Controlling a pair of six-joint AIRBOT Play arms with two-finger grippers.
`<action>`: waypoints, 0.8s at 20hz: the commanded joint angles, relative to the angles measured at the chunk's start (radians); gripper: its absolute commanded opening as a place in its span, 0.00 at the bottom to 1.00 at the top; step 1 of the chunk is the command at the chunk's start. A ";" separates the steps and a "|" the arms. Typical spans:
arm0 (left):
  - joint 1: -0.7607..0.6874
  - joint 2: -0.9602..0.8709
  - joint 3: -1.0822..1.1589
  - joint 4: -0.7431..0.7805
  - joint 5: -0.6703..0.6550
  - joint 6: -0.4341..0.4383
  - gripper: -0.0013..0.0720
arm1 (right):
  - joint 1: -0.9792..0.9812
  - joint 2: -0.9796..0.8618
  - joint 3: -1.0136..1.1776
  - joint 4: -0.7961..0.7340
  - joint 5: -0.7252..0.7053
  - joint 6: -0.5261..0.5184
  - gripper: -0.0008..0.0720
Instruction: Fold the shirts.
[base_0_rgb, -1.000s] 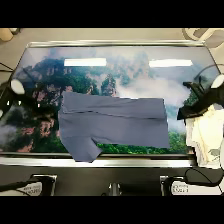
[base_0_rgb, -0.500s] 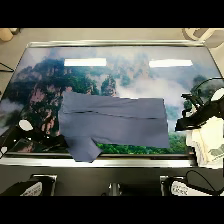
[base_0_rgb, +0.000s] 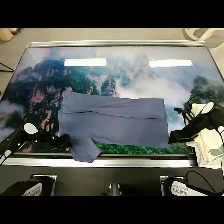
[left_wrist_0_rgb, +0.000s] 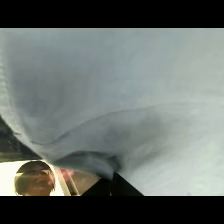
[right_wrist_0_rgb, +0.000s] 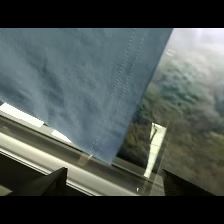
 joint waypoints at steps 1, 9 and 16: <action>-0.005 0.011 -0.001 0.000 0.019 -0.002 0.06 | 0.000 0.005 -0.088 0.081 -0.099 -0.018 0.90; -0.005 0.047 0.000 0.000 0.020 -0.002 0.06 | 0.000 0.000 -0.154 0.157 -0.150 -0.014 0.65; 0.009 0.104 0.143 0.001 0.002 0.051 0.06 | 0.000 0.011 -0.064 0.197 -0.188 -0.051 0.04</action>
